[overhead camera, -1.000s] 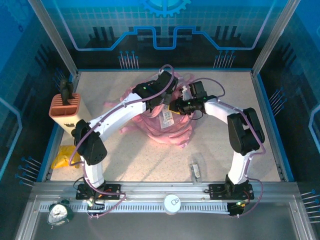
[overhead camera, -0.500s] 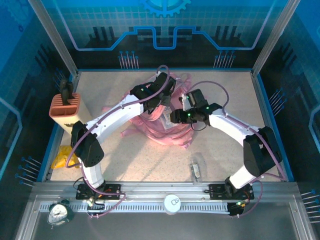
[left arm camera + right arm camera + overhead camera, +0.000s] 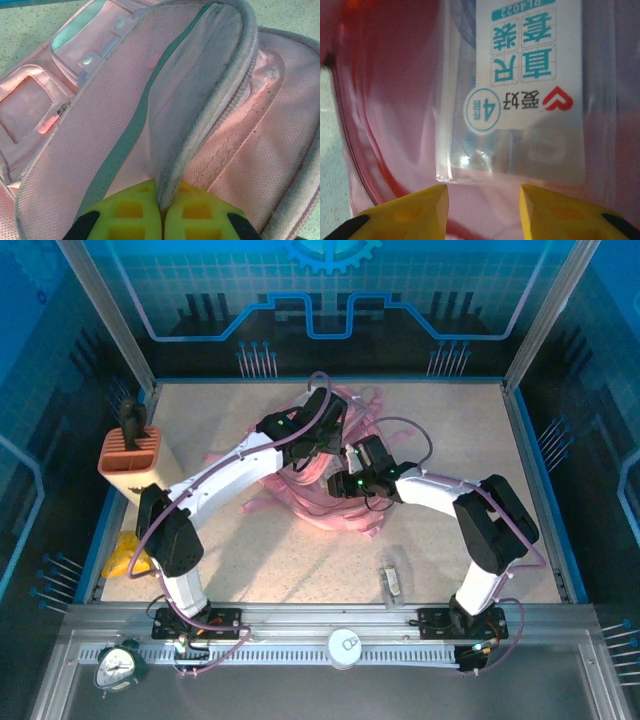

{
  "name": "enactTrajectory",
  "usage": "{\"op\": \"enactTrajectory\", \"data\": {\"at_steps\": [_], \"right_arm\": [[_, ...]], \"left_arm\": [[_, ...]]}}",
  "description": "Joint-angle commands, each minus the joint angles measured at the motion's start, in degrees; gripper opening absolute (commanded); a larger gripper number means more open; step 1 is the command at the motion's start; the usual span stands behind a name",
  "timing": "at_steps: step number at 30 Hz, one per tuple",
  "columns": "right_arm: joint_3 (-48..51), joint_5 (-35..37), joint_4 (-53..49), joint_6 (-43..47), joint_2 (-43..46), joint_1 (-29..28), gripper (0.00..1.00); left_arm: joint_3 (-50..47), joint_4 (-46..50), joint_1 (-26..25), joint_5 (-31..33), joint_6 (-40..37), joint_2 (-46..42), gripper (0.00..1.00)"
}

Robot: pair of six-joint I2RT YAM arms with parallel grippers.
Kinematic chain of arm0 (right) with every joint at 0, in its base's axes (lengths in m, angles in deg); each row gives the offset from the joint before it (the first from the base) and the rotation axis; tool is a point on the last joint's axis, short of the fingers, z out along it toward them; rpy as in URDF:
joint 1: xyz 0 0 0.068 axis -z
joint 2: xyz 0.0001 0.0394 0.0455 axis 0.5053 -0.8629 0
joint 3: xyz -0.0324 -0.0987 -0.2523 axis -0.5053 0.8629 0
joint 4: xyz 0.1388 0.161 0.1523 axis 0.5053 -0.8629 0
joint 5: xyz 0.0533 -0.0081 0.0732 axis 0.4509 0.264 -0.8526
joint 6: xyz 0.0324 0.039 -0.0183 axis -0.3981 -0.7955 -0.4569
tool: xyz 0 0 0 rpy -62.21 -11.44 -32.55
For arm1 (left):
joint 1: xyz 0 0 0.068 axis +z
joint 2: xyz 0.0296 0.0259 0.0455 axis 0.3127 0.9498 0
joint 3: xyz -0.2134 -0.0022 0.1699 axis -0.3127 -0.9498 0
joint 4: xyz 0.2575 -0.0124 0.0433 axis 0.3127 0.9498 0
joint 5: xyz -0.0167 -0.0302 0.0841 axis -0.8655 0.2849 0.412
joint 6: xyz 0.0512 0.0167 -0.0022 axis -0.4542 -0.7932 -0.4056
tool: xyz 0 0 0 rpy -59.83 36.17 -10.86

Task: Pack the student bag
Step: Place the ruler set bag in the student bag, then close the student bag at the center of the table, then rotate the student bag at the top-center of the table.

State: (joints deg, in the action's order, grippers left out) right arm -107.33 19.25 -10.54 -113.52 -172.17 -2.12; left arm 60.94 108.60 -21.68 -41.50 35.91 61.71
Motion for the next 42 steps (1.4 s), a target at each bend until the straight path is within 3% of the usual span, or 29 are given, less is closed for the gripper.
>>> {"op": "enactTrajectory", "data": {"at_steps": [1, 6, 9, 12, 16, 20, 24, 28, 35, 42], "right_arm": [[-0.15, 4.53, 4.73, 2.15, 3.08, 0.23, 0.44], [10.12, 2.28, 5.26, 2.4, 13.68, 0.23, 0.48], [15.64, 1.73, 3.6, 1.49, 19.76, 0.09, 0.5], [17.66, 4.0, -2.6, 1.14, 25.25, 0.13, 0.51], [19.79, 2.62, -6.17, 1.27, 31.67, -0.93, 0.57], [16.72, 0.45, -11.46, 1.51, 29.82, -4.41, 0.6], [16.62, 0.64, -9.03, -0.48, 27.36, -8.26, 0.63], [15.79, 1.07, -7.39, -1.55, 23.0, -9.69, 0.66], [14.93, 4.3, -7.26, -0.44, 17.13, -8.91, 0.71], [17.21, 2.36, -4.38, -1.89, 16.05, -3.68, 0.72]], "left_arm": [[0.41, -3.78, 0.4, -2.01, 3.55, -3.72, 0.0], [-0.74, -6.3, 0.76, -3.91, 5.0, -2.24, 0.0], [-3.16, -9.91, 0.86, -9.4, 5.26, -1.84, 0.1], [-6.85, -12.2, 0.94, -11.97, 6.28, -3.63, 0.33], [-15.48, -17.3, 0.94, -12.99, 7.49, -11.31, 0.42], [-28.2, -24.5, 3.83, -12.77, 11.32, -18.73, 0.47], [-33.74, -24.03, 8.99, -15.79, 15.85, -20.72, 0.52], [-38.41, -22.91, 12.57, -12.54, 19.5, -22.52, 0.54], [-44.41, -27.87, 20.6, -18.94, 25.26, -19.85, 0.58], [-43.31, -29.41, 21.36, -21.11, 25.45, -14.04, 0.57]]}}
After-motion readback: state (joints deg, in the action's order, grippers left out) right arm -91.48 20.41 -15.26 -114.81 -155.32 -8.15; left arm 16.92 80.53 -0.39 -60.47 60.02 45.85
